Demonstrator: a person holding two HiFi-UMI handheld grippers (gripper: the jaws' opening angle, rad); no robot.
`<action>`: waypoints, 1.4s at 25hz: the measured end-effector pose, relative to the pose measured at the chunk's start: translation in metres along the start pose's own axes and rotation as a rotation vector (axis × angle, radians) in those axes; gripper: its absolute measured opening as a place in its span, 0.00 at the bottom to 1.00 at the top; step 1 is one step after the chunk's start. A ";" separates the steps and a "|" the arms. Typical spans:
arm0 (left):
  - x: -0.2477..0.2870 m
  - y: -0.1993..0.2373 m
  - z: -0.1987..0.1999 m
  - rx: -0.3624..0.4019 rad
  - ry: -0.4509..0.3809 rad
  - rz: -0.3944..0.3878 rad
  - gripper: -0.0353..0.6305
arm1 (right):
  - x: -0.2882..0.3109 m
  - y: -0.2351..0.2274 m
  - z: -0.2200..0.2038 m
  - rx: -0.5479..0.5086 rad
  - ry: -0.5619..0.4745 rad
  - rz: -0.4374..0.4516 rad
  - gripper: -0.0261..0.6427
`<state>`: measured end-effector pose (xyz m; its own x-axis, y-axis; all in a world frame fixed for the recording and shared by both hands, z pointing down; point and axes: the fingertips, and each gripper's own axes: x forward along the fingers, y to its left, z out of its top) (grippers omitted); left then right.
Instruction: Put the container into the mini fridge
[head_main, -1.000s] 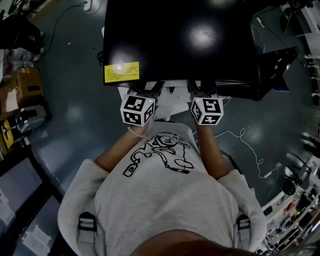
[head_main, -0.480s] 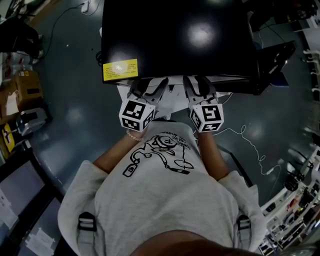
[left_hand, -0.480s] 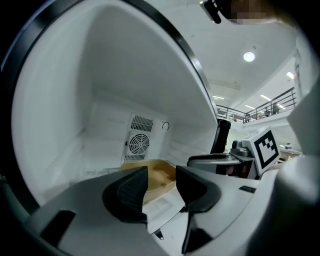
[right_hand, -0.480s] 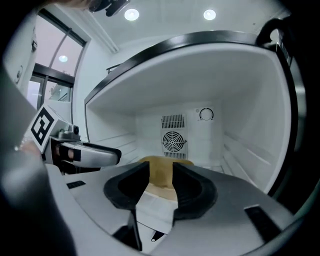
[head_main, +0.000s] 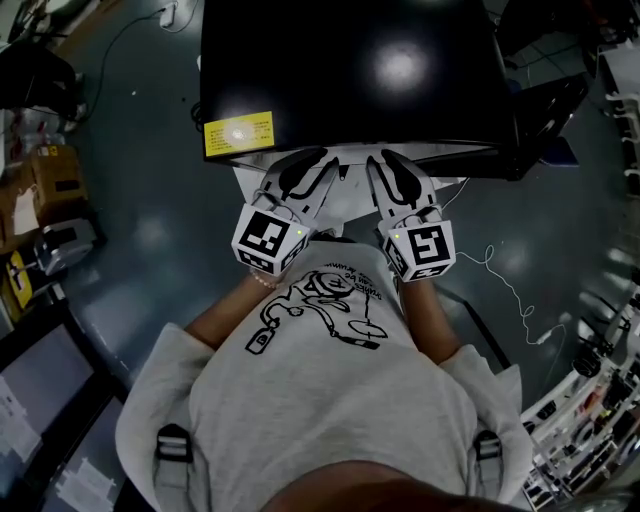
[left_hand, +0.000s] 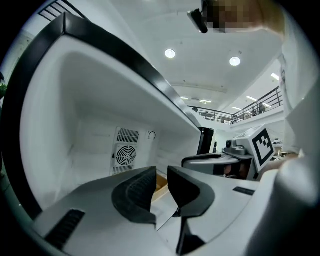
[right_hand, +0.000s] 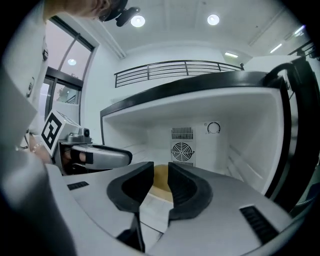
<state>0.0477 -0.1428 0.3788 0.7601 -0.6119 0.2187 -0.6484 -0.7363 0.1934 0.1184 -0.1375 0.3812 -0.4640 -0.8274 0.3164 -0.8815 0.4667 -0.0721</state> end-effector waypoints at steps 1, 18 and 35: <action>-0.001 -0.002 0.002 0.006 -0.006 -0.007 0.16 | -0.002 0.003 0.002 -0.003 -0.003 0.005 0.19; -0.016 -0.036 0.032 0.062 -0.071 -0.120 0.08 | -0.028 0.039 0.035 -0.035 -0.046 0.096 0.11; -0.012 -0.050 0.048 0.060 -0.110 -0.143 0.08 | -0.035 0.037 0.043 -0.069 -0.046 0.096 0.09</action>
<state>0.0733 -0.1127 0.3203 0.8468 -0.5250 0.0861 -0.5319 -0.8322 0.1567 0.0984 -0.1045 0.3271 -0.5509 -0.7906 0.2674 -0.8253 0.5636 -0.0340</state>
